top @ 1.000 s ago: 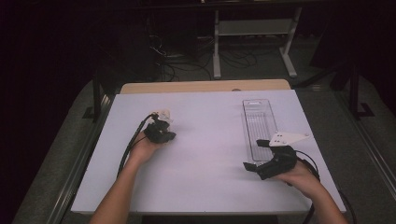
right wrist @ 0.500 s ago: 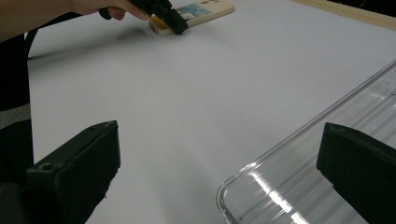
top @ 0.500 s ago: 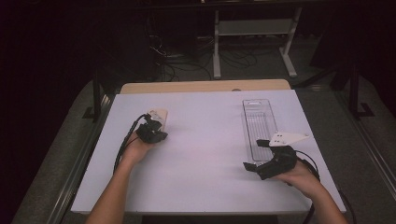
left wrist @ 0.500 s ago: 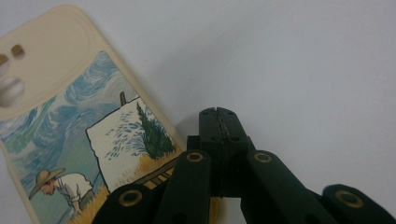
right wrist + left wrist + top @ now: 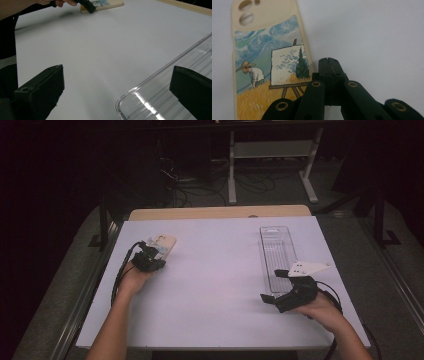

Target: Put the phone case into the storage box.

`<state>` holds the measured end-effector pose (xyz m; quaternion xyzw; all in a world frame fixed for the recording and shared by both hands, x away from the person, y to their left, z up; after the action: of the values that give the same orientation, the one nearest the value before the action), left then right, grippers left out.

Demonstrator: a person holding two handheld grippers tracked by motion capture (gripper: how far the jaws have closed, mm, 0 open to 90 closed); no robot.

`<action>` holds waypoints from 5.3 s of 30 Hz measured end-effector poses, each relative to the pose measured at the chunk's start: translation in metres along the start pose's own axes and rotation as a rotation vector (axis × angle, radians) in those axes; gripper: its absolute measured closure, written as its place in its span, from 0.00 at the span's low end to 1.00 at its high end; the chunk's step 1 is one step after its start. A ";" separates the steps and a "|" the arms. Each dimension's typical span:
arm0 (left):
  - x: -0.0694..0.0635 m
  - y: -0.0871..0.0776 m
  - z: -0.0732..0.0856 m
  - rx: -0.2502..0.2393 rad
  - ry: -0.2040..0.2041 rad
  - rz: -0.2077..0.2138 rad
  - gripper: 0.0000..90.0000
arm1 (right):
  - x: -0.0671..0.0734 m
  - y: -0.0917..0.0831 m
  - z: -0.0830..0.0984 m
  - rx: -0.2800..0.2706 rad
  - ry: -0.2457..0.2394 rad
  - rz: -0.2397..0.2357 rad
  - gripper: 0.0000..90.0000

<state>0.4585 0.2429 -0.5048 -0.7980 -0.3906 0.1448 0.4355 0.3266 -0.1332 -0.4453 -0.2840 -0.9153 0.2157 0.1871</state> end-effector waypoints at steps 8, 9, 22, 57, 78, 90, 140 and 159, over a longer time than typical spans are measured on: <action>0.020 -0.007 0.012 -0.004 -0.053 -0.027 1.00 | 0.000 0.000 0.000 0.001 -0.001 0.000 0.00; 0.023 -0.007 0.013 -0.006 -0.061 -0.035 1.00 | 0.000 0.000 0.000 0.001 0.000 0.000 0.00; 0.024 -0.011 0.015 -0.025 -0.082 -0.017 1.00 | 0.000 0.000 0.000 0.001 -0.001 0.001 0.00; -0.083 -0.080 -0.003 -0.317 0.055 0.254 0.25 | 0.000 0.000 0.000 0.001 0.002 -0.004 0.00; -0.116 -0.075 0.032 -0.312 0.149 0.289 0.00 | 0.000 0.001 0.000 0.005 -0.003 -0.002 0.00; -0.117 -0.076 0.027 -0.323 0.151 0.296 0.00 | 0.000 0.001 0.000 0.004 -0.004 -0.001 0.00; -0.061 -0.099 -0.019 -0.362 0.116 0.223 0.00 | -0.001 0.000 0.000 0.003 0.002 -0.008 0.00; -0.017 -0.095 -0.038 -0.351 0.104 0.162 0.00 | -0.001 0.001 0.000 0.007 0.006 0.002 0.00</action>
<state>0.4220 0.2380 -0.4072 -0.8970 -0.3211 0.0676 0.2963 0.3278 -0.1332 -0.4457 -0.2847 -0.9138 0.2182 0.1905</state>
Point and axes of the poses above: each handheld gripper's, and its own axes: y roughly forward along the jaws, z roughly out of its underside, x roughly to its left, the point moved 9 cm from there along y, roughly forward along the jaws, and after that the axes turned 5 degrees about y, right-handed, at the moved point
